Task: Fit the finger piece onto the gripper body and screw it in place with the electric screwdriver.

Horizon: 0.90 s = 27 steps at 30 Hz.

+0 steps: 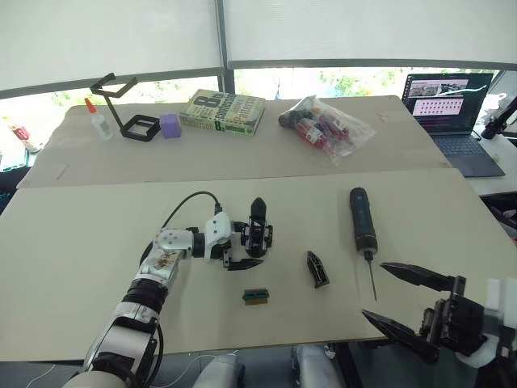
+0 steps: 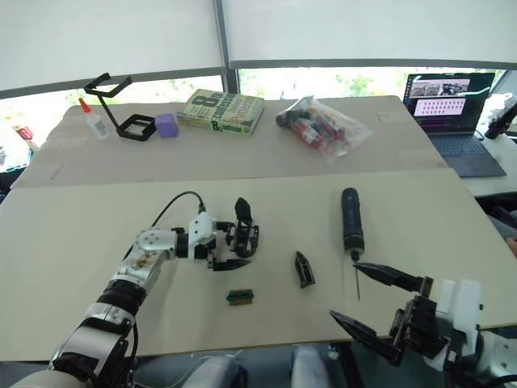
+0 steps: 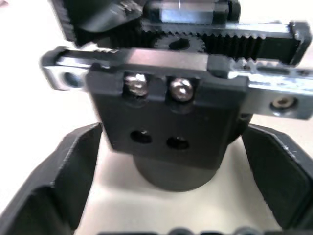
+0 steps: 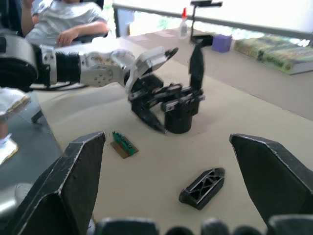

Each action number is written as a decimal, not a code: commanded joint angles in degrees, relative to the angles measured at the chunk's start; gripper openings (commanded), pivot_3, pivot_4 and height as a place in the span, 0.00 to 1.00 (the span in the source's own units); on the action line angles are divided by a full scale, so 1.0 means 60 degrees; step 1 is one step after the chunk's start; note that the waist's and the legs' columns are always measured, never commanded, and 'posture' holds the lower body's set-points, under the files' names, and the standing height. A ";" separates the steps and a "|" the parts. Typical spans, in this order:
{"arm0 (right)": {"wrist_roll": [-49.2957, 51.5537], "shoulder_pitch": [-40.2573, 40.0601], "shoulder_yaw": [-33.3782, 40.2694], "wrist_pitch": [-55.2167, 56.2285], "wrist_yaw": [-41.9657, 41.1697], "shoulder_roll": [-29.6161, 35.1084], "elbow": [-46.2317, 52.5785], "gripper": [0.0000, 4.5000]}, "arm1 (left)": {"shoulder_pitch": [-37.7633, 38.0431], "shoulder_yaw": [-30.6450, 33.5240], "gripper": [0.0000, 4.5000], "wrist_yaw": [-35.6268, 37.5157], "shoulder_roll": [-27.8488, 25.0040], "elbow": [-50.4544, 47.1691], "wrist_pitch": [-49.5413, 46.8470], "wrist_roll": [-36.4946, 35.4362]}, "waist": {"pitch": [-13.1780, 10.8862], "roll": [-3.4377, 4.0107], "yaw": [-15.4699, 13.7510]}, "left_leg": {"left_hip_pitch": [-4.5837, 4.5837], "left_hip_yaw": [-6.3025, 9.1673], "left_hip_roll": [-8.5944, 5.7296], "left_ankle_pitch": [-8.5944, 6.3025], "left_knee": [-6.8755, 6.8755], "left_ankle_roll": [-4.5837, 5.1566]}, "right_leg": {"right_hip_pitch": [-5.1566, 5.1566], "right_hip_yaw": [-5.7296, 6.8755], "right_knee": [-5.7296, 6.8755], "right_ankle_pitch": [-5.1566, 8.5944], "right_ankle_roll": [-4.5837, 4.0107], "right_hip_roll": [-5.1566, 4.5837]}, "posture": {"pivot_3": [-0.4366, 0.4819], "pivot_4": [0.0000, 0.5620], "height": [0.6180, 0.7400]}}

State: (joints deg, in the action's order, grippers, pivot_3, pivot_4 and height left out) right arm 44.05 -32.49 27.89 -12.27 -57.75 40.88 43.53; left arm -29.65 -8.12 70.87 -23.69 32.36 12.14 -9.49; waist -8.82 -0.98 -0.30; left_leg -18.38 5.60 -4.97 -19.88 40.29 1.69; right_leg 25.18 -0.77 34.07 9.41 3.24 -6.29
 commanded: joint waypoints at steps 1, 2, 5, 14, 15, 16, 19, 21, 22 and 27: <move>0.0050 0.0462 -0.0261 -0.2079 0.1674 0.1057 0.0828 1.00 | 0.0594 0.0821 0.99 0.0341 -0.0765 -0.0998 -0.0295 -0.0854 | -0.0001 0.0002 0.0062 | -0.0001 0.0000 -0.0001 0.0001 -0.0001 -0.0002 | 0.0004 -0.0002 0.0001 0.0000 0.0000 -0.0001 | 0.48 0.27 1.00; 0.0266 0.0810 -0.0443 -0.3150 0.2470 0.1588 0.0958 1.00 | 0.0884 0.1076 0.99 0.0585 -0.1055 -0.1382 -0.0525 -0.1226 | -0.0002 -0.0002 0.0079 | -0.0002 0.0000 0.0001 0.0002 0.0000 -0.0004 | 0.0007 -0.0004 0.0002 0.0000 -0.0001 -0.0003 | 0.48 0.27 1.00; 0.1051 0.2547 -0.1539 -0.5752 0.4318 0.2685 0.1019 1.00 | 0.1794 0.1714 0.99 0.1303 -0.1970 -0.2780 -0.1428 -0.2286 | -0.0008 -0.0011 0.0086 | -0.0008 0.0001 0.0000 0.0001 0.0006 -0.0003 | 0.0010 0.0000 0.0000 -0.0004 -0.0007 -0.0013 | 0.48 0.27 1.00; 0.1579 0.6824 -0.3951 -1.0480 0.7952 0.1142 -0.0284 1.00 | 0.4347 0.2849 0.99 0.0907 -0.3407 -0.7338 -0.3549 -0.4049 | -0.0025 -0.0008 -0.0153 | -0.0069 0.0017 -0.0021 -0.0003 0.0002 0.0005 | 0.0047 0.0017 -0.0032 0.0004 0.0003 -0.0037 | 0.48 0.27 1.00; 0.1554 0.7019 -0.4060 -1.0795 0.8109 0.0957 -0.0315 1.00 | 0.4520 0.2930 0.99 0.0880 -0.3482 -0.7647 -0.3775 -0.4240 | -0.0024 -0.0008 -0.0147 | -0.0097 0.0015 -0.0023 -0.0003 0.0007 0.0004 | 0.0080 0.0016 -0.0028 0.0003 0.0004 -0.0037 | 0.48 0.27 1.00; 0.1497 0.7173 -0.4169 -1.1030 0.8231 0.0787 -0.0334 1.00 | 0.4640 0.3032 0.99 0.0850 -0.3496 -0.7842 -0.3854 -0.4354 | -0.0023 -0.0009 -0.0141 | -0.0128 0.0015 -0.0023 -0.0003 0.0019 0.0003 | 0.0120 0.0017 -0.0016 0.0003 0.0004 -0.0036 | 0.48 0.27 1.00; 0.1213 0.7516 -0.4494 -1.1596 0.8546 0.0312 -0.0511 1.00 | 0.4825 0.3288 0.99 0.0544 -0.3427 -0.8117 -0.3955 -0.4486 | -0.0021 -0.0004 -0.0077 | -0.0168 0.0013 -0.0019 0.0008 0.0031 -0.0014 | 0.0178 0.0026 -0.0006 0.0003 -0.0002 -0.0027 | 0.48 0.27 1.00; 0.1184 0.7607 -0.4695 -1.1990 0.8497 0.0132 -0.0660 1.00 | 0.4973 0.3311 0.99 0.0543 -0.3475 -0.8266 -0.3971 -0.4470 | -0.0020 -0.0002 -0.0060 | -0.0169 0.0011 -0.0015 0.0008 0.0030 -0.0015 | 0.0177 0.0027 -0.0009 0.0004 -0.0003 -0.0025 | 0.48 0.27 1.00; 0.1106 0.7631 -0.4869 -1.2114 0.8424 0.0177 -0.0660 1.00 | 0.5036 0.3301 0.99 0.0569 -0.3507 -0.8327 -0.3943 -0.4440 | -0.0020 -0.0002 -0.0046 | -0.0163 0.0008 -0.0016 0.0008 0.0030 -0.0015 | 0.0169 0.0025 -0.0011 0.0004 -0.0003 -0.0026 | 0.48 0.27 1.00; 0.0677 0.7585 -0.5335 -1.2587 0.8315 0.0211 -0.0638 0.94 | 0.5120 0.3342 1.00 0.0485 -0.3554 -0.8464 -0.3924 -0.4428 | -0.0013 -0.0012 -0.0070 | -0.0149 0.0000 -0.0013 0.0005 0.0031 -0.0009 | 0.0152 0.0027 -0.0008 0.0004 -0.0003 -0.0020 | 0.48 0.27 1.00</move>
State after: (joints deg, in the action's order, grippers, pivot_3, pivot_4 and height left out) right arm 48.47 14.57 -2.53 -84.69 -7.51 42.60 40.48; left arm 0.98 10.65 74.10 -44.36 -16.42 -11.53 -35.49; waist -8.90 -1.05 -0.72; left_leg -19.26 5.61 -5.06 -19.85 40.48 1.63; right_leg 26.08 -0.60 34.02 9.43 3.22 -6.41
